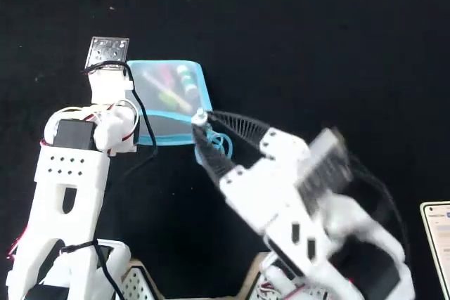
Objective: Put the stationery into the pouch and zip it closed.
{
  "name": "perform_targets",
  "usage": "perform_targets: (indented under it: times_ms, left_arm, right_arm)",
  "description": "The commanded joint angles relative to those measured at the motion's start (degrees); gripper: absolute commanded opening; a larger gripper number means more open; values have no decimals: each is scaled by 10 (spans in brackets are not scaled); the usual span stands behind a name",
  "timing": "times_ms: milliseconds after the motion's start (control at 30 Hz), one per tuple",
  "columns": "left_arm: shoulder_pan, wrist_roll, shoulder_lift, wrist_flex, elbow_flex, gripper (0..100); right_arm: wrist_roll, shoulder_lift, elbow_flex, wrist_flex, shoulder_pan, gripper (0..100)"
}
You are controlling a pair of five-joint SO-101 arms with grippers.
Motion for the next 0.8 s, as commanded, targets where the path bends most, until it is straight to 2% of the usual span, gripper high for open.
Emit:
perform_targets:
  times_ms: [0,333,767]
  left_arm:
    - [5,-4,2,2,5,30]
    - [2,-4,2,0,5,30]
    - [2,-4,2,2,5,30]
  right_arm:
    - [-4,-53,78,-107,-20,11]
    - [0,-133,318,-328,-18,11]
    - [1,-128,451,-517,-17,11]
